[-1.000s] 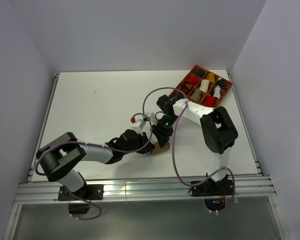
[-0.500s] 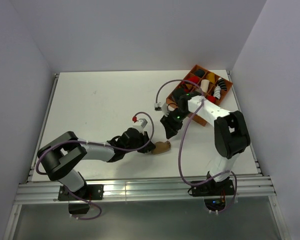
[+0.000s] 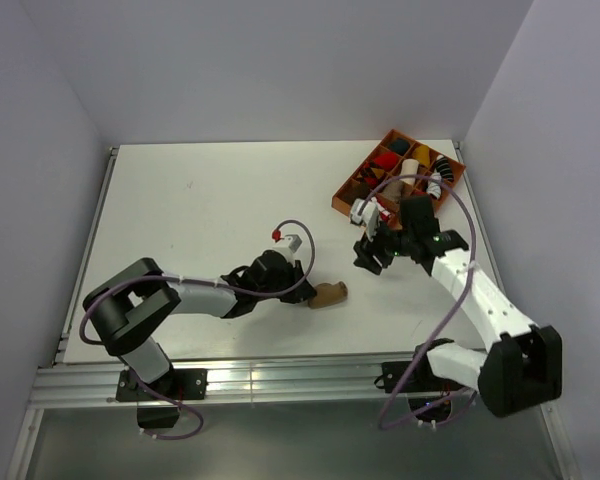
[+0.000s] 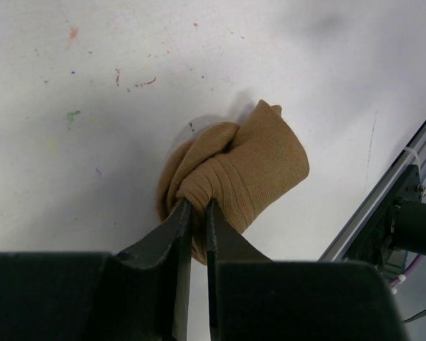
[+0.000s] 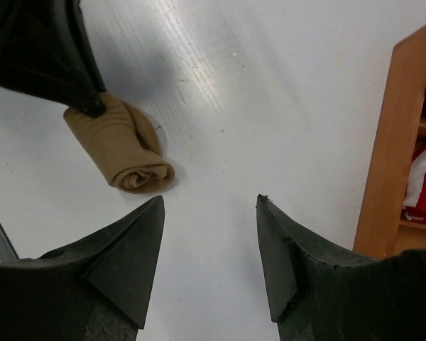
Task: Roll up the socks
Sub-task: Roll the sock at the center of the board, then pick up the sock at the center of the board.
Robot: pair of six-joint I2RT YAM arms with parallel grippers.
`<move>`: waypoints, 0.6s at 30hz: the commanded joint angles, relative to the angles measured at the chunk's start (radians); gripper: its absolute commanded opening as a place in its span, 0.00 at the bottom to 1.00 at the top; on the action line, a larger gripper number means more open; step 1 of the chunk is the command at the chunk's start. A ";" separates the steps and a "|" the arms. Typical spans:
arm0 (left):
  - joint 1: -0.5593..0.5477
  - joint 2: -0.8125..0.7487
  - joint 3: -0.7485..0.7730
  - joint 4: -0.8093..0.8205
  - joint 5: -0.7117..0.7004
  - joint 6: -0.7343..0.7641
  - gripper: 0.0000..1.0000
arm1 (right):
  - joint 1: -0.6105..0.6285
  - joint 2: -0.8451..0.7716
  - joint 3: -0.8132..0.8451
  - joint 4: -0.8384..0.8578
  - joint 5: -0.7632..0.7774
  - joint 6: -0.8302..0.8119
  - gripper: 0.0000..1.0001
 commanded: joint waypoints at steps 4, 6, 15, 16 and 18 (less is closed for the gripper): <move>0.004 0.082 0.019 -0.198 0.038 0.019 0.01 | 0.151 -0.179 -0.206 0.206 0.142 -0.152 0.62; 0.007 0.091 0.028 -0.198 0.055 0.018 0.00 | 0.245 -0.226 -0.274 0.245 0.206 -0.169 0.62; 0.020 0.116 0.063 -0.218 0.084 0.016 0.00 | 0.457 -0.271 -0.421 0.368 0.340 -0.192 0.63; 0.021 0.117 0.065 -0.221 0.086 0.018 0.00 | 0.486 -0.268 -0.430 0.379 0.354 -0.200 0.63; 0.021 0.119 0.073 -0.231 0.087 0.019 0.00 | 0.518 -0.265 -0.452 0.400 0.380 -0.206 0.63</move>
